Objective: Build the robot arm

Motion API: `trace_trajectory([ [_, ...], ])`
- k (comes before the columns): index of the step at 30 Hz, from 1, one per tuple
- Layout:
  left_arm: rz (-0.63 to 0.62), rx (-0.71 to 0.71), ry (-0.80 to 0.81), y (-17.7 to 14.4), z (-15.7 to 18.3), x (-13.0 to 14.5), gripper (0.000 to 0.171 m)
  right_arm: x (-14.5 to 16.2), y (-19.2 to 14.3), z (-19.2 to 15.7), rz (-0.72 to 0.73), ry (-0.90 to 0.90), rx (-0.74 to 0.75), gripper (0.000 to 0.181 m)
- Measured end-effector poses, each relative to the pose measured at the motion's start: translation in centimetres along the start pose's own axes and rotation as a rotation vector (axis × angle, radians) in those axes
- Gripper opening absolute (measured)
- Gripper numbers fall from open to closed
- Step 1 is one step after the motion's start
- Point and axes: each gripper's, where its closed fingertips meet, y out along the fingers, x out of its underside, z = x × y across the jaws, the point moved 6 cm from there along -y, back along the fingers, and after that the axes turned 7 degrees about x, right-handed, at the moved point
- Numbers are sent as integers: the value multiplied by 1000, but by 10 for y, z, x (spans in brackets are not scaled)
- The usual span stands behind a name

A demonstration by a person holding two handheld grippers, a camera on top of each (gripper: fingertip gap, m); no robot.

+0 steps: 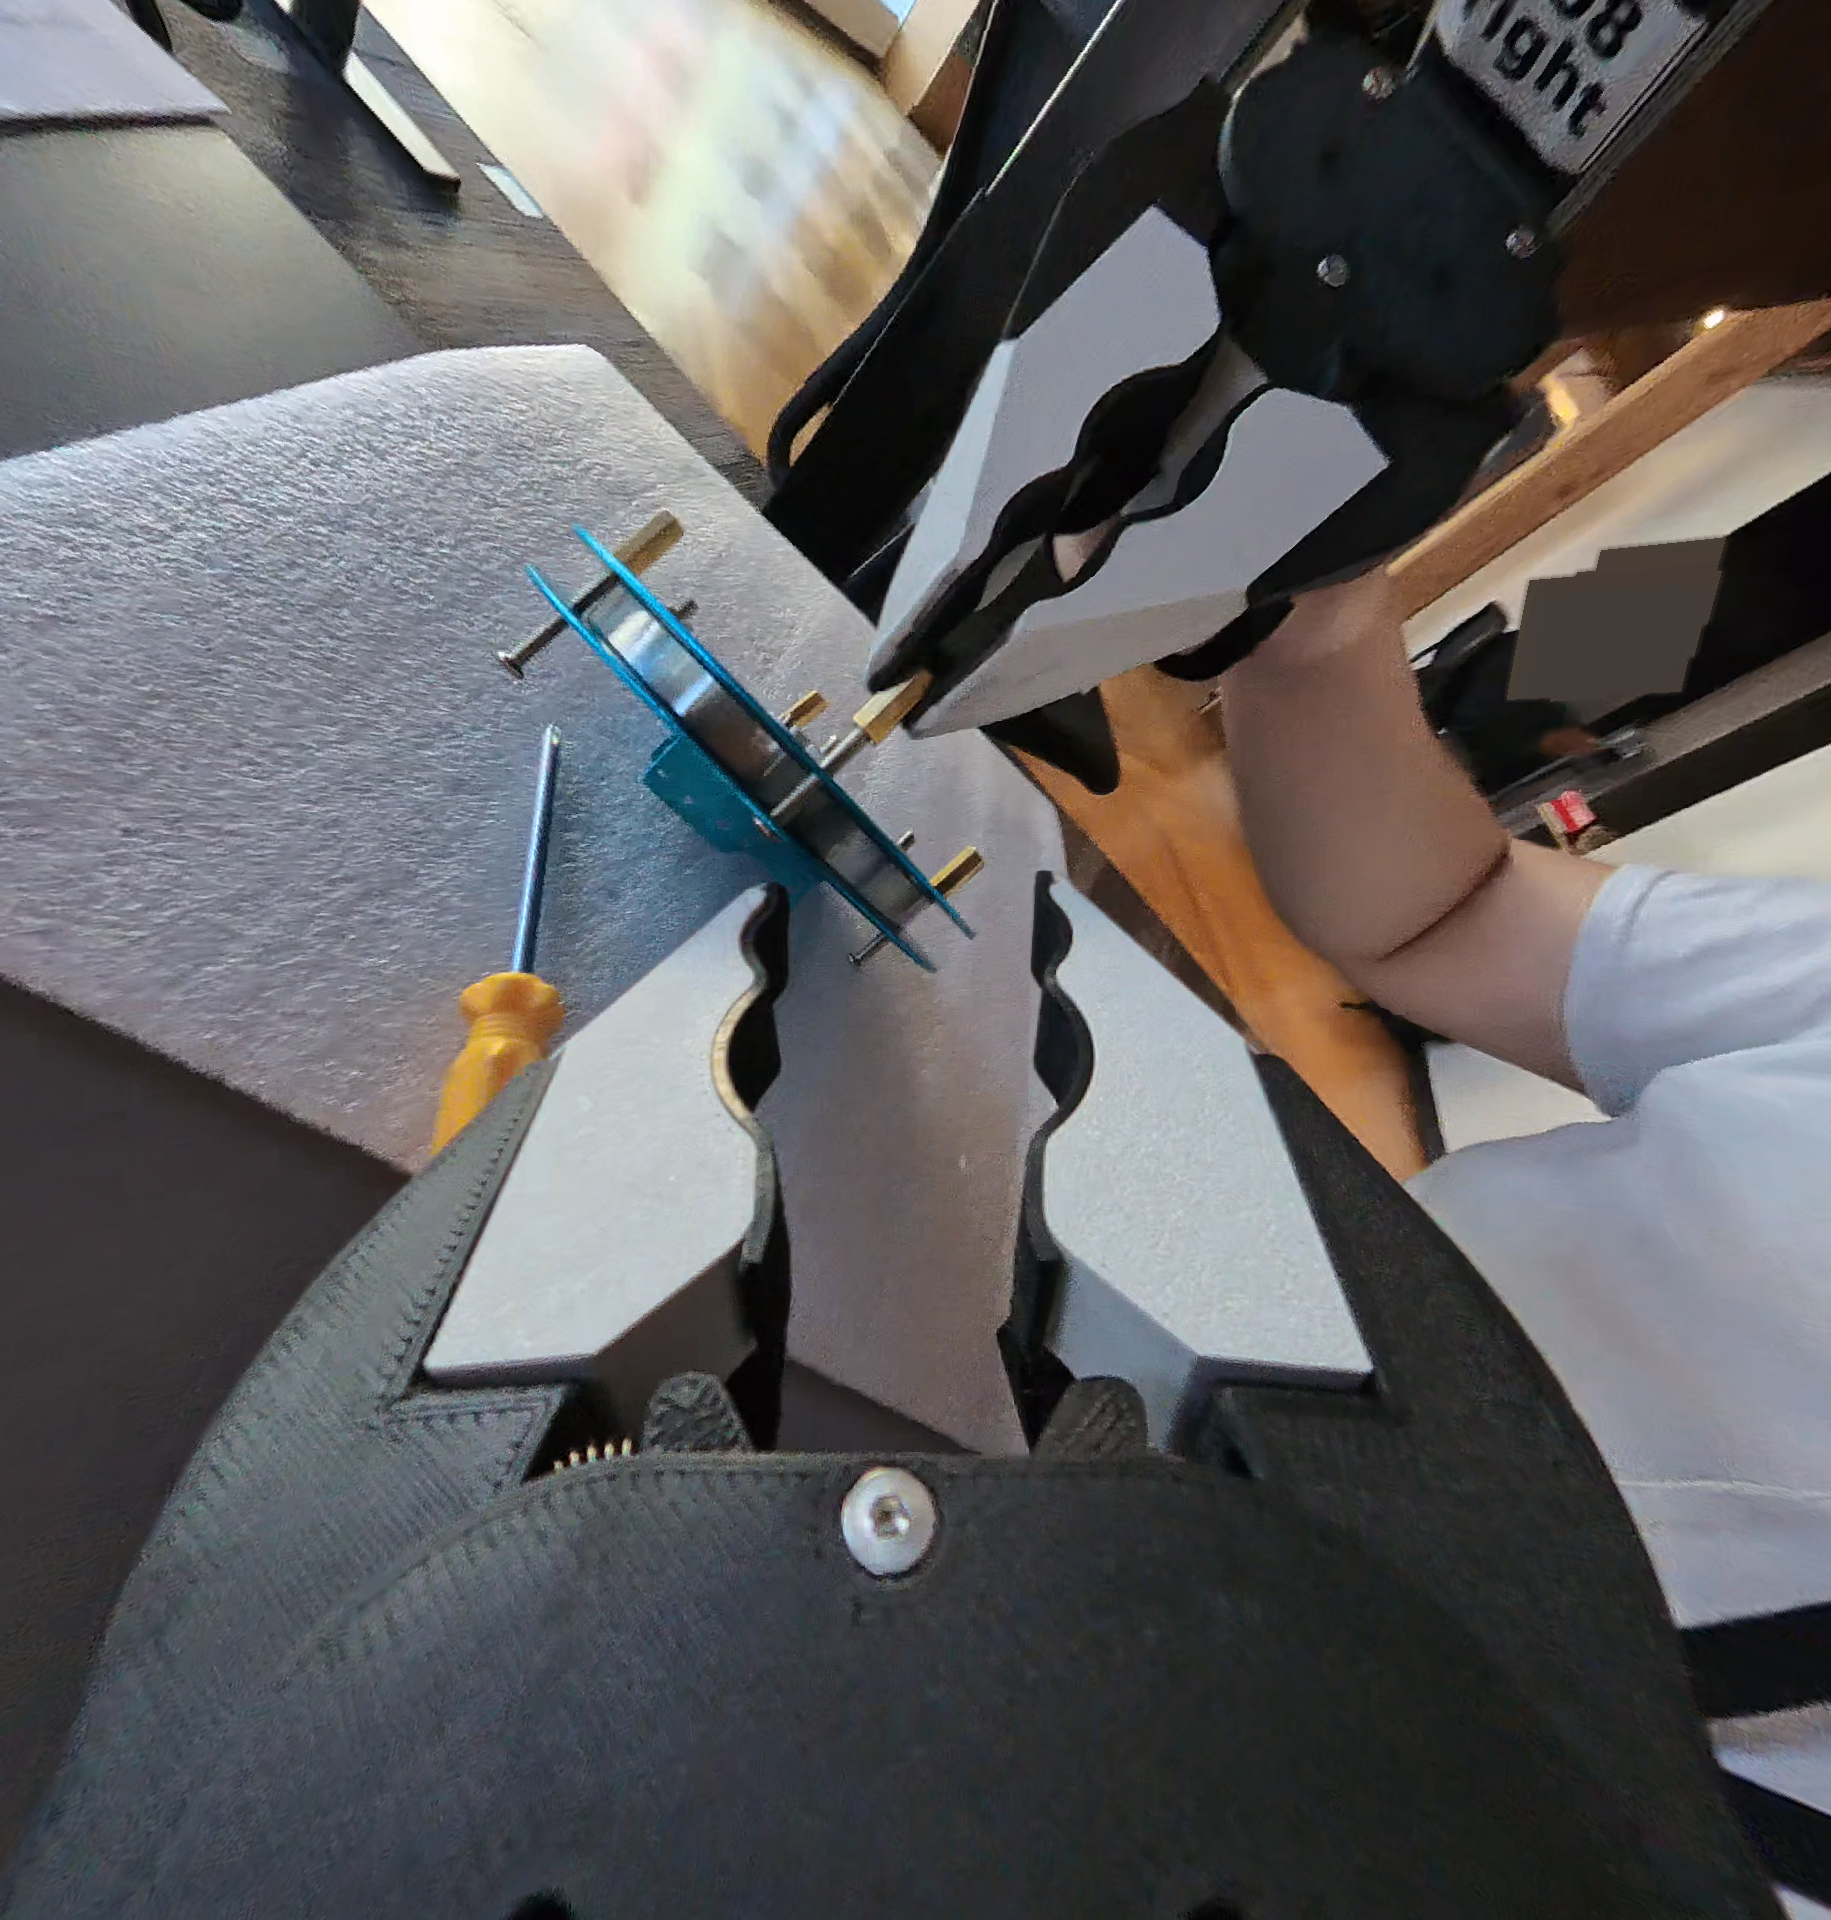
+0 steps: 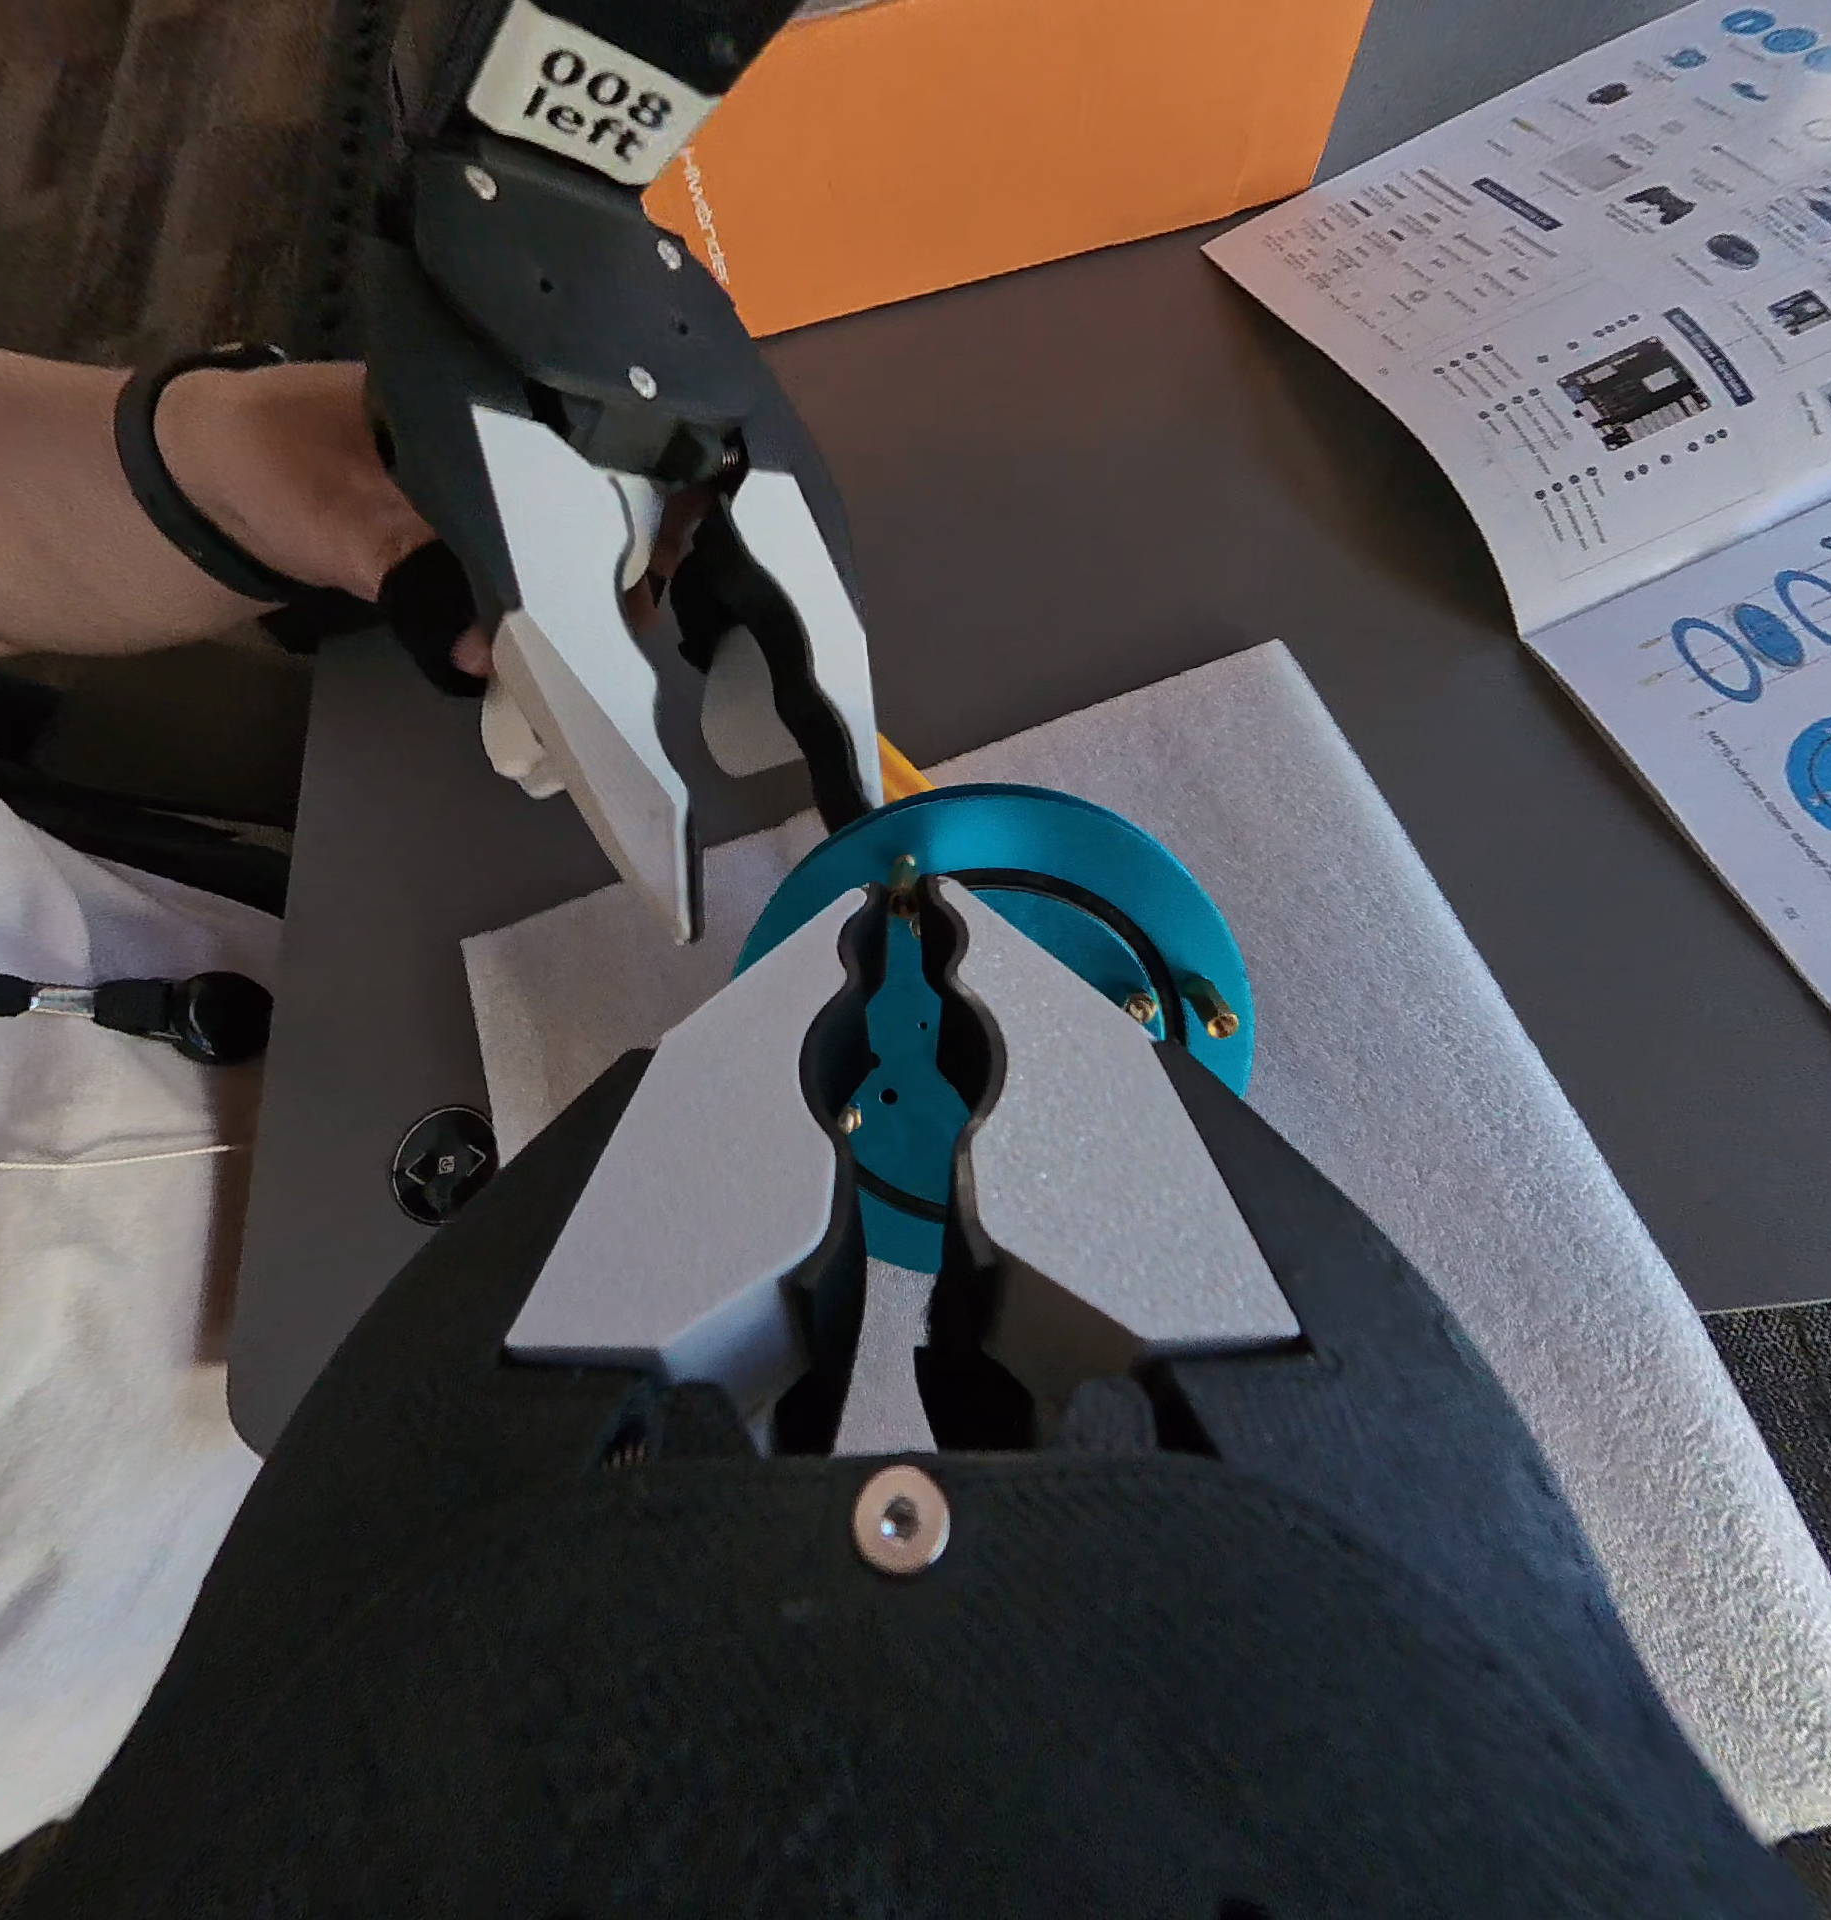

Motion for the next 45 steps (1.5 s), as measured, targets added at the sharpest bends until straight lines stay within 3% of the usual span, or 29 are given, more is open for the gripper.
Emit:
trace_trajectory([
  [4,-65,-91,118,19,10,-3,36,3,-14,3,58,31,22,4],
  [10,-70,-275,360,57,31,-23,41,33,-57,20,304,196,55,4],
  [17,-84,-284,432,88,34,-32,40,72,-79,31,547,328,-33,4],
  [24,-94,-212,483,84,31,-30,40,68,-69,35,564,277,-157,4],
  [29,-75,-197,437,79,27,-34,40,62,-64,39,568,257,-145,4],
  [37,-92,-160,508,73,36,-37,41,67,-67,36,601,269,-150,4],
  [42,-126,-72,571,52,36,-46,32,69,-67,38,618,286,-164,4],
  [45,-124,-115,600,42,26,-61,22,69,-67,37,623,280,-167,4],
])
